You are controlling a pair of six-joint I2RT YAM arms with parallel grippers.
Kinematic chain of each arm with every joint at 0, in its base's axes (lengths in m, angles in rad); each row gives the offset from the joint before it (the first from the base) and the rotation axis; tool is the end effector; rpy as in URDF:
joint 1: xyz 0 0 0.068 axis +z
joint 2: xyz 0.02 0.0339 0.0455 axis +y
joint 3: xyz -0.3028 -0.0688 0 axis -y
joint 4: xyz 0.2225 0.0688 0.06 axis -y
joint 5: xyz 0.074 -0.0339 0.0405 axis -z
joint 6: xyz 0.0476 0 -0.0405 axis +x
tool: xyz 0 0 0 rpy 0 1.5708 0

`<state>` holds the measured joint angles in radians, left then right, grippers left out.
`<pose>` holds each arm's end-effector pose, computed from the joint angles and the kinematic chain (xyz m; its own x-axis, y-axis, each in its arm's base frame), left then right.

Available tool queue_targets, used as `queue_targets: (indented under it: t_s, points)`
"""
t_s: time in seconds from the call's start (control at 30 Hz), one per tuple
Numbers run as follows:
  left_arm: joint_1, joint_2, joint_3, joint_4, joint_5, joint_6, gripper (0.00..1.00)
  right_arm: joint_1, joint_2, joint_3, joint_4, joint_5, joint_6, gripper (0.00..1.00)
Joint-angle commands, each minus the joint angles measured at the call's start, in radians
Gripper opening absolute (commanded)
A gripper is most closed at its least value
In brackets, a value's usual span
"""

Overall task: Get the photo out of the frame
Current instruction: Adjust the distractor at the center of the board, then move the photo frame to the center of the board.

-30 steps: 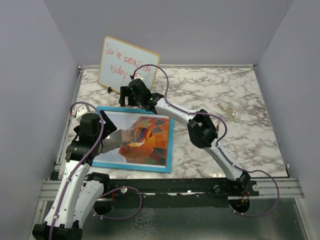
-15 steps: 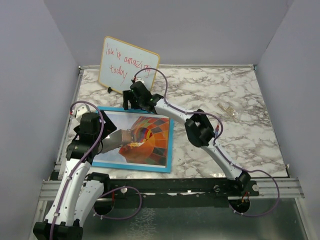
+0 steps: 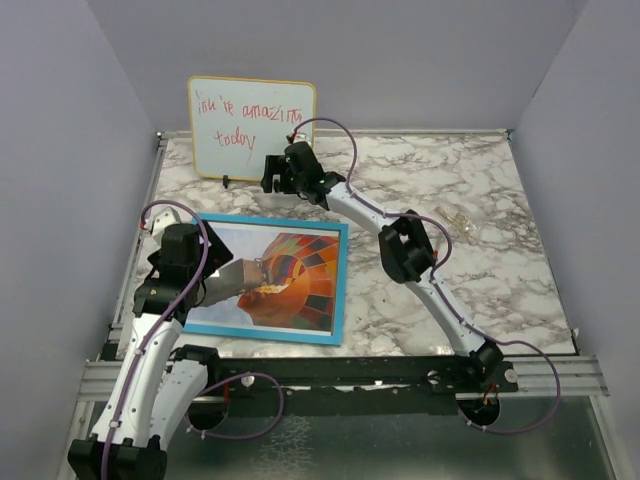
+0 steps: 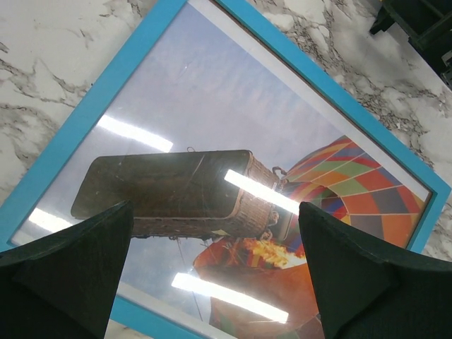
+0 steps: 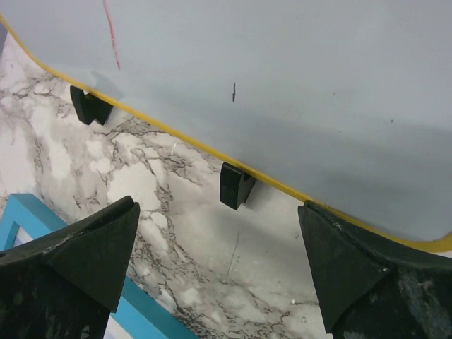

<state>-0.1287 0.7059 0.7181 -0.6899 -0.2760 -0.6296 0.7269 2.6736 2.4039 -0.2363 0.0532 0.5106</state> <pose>0.1054 -0.0006 0.2975 -0.4513 -0.5129 -0.7303 -0.4365 0.8406 -0.3206 0.4702 0.4148 0.1897 -0.6233 0.0987 -0.7757 -0.3717 0.8354 0.4050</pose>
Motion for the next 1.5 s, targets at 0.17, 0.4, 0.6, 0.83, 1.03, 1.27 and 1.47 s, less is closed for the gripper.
queue_targets:
  t_s: [0.17, 0.4, 0.6, 0.83, 1.03, 1.27, 1.47]
  points:
    - [0.024, 0.014, 0.018, 0.007, 0.037, 0.014, 0.99, -0.016, -0.007, -0.026, 0.025, -0.09, -0.001, 1.0]
    - [0.04, 0.028, 0.018, 0.008, 0.044, 0.018, 0.99, -0.005, -0.199, -0.191, 0.006, -0.17, -0.068, 1.0]
    - [0.067, 0.043, 0.015, 0.013, 0.058, 0.022, 0.99, 0.011, -0.427, -0.456, -0.005, -0.094, -0.061, 1.0]
    - [0.079, 0.045, 0.014, 0.016, 0.063, 0.024, 0.99, 0.019, -0.645, -0.743, -0.195, 0.146, 0.112, 0.96]
    - [0.084, 0.046, 0.009, 0.022, 0.068, 0.024, 0.99, 0.025, -0.797, -1.003, -0.261, 0.199, 0.276, 0.88]
    - [0.101, 0.049, 0.009, 0.028, 0.081, 0.028, 0.99, 0.031, -0.753, -0.966, -0.357, 0.197, 0.266, 0.82]
    - [0.104, 0.045, 0.008, 0.032, 0.09, 0.033, 0.99, 0.032, -0.733, -0.969, -0.376, 0.231, 0.294, 0.74]
